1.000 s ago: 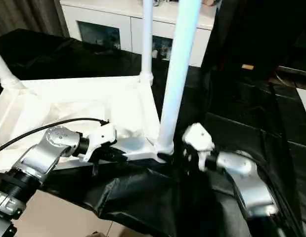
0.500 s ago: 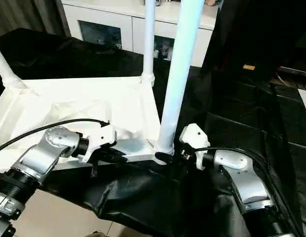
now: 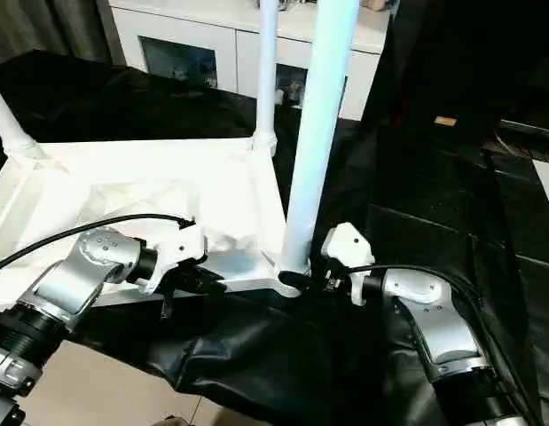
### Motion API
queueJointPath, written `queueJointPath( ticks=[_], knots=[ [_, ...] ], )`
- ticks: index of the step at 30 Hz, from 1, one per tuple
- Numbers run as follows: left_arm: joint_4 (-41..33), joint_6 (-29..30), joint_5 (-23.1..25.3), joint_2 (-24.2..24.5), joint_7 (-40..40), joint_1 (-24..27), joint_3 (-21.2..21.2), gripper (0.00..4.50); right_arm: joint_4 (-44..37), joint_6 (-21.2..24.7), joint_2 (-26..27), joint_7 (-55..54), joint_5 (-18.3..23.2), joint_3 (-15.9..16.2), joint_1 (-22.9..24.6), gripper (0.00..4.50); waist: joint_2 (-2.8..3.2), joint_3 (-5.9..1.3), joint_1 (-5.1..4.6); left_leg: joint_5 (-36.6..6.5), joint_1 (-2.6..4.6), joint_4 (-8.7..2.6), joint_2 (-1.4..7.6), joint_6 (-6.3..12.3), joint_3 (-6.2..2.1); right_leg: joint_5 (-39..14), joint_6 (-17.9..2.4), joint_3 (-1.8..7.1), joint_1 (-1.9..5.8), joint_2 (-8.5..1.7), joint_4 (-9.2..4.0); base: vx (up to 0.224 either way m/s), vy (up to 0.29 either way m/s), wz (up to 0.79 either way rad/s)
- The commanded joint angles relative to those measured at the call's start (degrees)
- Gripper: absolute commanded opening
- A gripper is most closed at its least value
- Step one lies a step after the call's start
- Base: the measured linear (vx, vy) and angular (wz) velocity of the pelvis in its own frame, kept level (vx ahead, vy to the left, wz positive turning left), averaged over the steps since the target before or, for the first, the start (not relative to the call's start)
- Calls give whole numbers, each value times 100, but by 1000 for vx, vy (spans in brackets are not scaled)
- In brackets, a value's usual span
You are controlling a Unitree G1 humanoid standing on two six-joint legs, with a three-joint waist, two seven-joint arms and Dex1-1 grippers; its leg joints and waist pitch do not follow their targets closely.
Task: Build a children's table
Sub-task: Rotate leg to tighten
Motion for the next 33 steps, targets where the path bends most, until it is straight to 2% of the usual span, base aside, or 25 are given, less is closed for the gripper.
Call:
queueJointPath(
  ticks=[1,3,6,7,8,10,12,13,16,18,19,22,24,25,27,29,30,32,33],
  knots=[
    [37,-49,52,-9,58,76,-38,0,95,41,20,-85,-136,89,81,239,-50,-333,34,-664,61,-479,530,390,-192,-491,-1638,321,252,-618,-389,0,0,0],
    [170,-89,50,-108,269,29,61,0,247,110,95,-387,-264,54,99,226,-44,-321,28,-701,56,-487,530,377,-193,-534,-1633,320,243,-617,-399,0,0,0],
    [355,-29,8,-397,770,-76,270,0,606,423,391,-1299,-557,-51,76,224,-41,-275,1,-1053,73,-525,518,192,-201,-1238,-1528,321,209,-614,-480,0,0,0],
    [437,28,40,-545,1061,-132,333,0,709,577,569,-1677,-631,-91,60,224,-54,-270,-7,-1255,84,-534,511,72,-218,-1674,-1413,322,216,-632,-511,0,0,0],
    [489,65,66,-637,1250,-168,369,0,765,673,684,-1904,-669,-115,50,223,-53,-255,-15,-1440,96,-552,511,-19,-227,-2046,-1286,330,191,-633,-547,0,0,0],
    [568,74,99,-812,1489,-219,384,0,802,870,1005,-2292,-665,-131,56,223,-31,-236,-39,-1679,110,-584,517,-122,-252,-2440,-1117,335,153,-623,-585,0,0,0],
    [794,-6,214,-1052,1835,-342,339,0,851,869,1245,-2621,-843,11,36,221,-37,-245,-47,-1821,136,-602,518,-200,-269,-2550,-999,330,139,-629,-606,0,0,0],
    [851,-12,252,-1091,1919,-376,323,0,875,870,1294,-2698,-884,42,22,220,-15,-239,-52,-1917,147,-606,509,-220,-271,-2586,-962,336,127,-629,-620,0,0,0],
    [1064,-61,520,-1280,2371,-527,228,0,1041,1017,1595,-3247,-1004,34,-124,219,-8,-233,-73,-2046,153,-627,505,-240,-285,-2747,-877,346,115,-641,-652,0,0,0],
    [1172,61,539,-1611,2722,-644,286,0,1122,1141,1908,-3751,-1064,-2,-270,219,-3,-227,-89,-2217,199,-624,501,-299,-286,-2937,-832,343,58,-631,-681,0,0,0],
    [1166,59,529,-1673,2750,-658,296,0,1101,1154,1955,-3846,-1099,-10,-296,219,-15,-229,-90,-2270,209,-622,495,-317,-296,-2997,-798,350,61,-641,-690,0,0,0],
    [1150,18,552,-1715,2728,-670,284,0,1016,1136,2014,-3967,-1081,-107,-336,219,-21,-233,-81,-2211,171,-641,499,-259,-300,-2914,-742,367,71,-653,-693,0,0,0],
    [1154,-158,617,-1622,2581,-650,218,0,926,943,1987,-3892,-923,-252,-357,219,-9,-246,-73,-2142,156,-651,504,-211,-298,-2704,-760,376,79,-654,-680,0,0,0],
    [1113,-318,629,-1512,2363,-608,163,0,764,787,1914,-3622,-644,-407,-337,219,-13,-253,-59,-2069,156,-644,507,-180,-284,-2558,-788,383,84,-661,-675,0,0,0],
    [1053,-375,622,-1434,2197,-573,151,0,603,747,1803,-3359,-450,-508,-308,273,-20,-273,-35,-1813,123,-638,509,-81,-262,-2240,-852,393,126,-664,-650,0,0,0],
    [983,-509,594,-1357,2006,-538,124,0,488,727,1668,-3106,-344,-540,-284,284,-33,-316,13,-1292,97,-607,516,85,-220,-1478,-1018,390,178,-646,-571,0,0,0],
    [918,-517,581,-1300,1879,-507,109,0,414,724,1551,-2965,-316,-549,-270,287,-36,-323,19,-1157,94,-595,512,139,-208,-1288,-1073,384,172,-637,-550,0,0,0],
    [797,-737,600,-1130,1567,-444,10,0,257,761,1268,-2607,-223,-552,-229,316,-55,-355,64,-728,55,-540,489,344,-176,-777,-1202,368,214,-639,-497,0,0,0],
    [739,-728,611,-1037,1434,-418,-30,0,166,786,1091,-2398,-166,-570,-207,316,-39,-367,81,-619,52,-530,492,393,-172,-612,-1241,361,223,-641,-479,0,0,0]
  ],
)
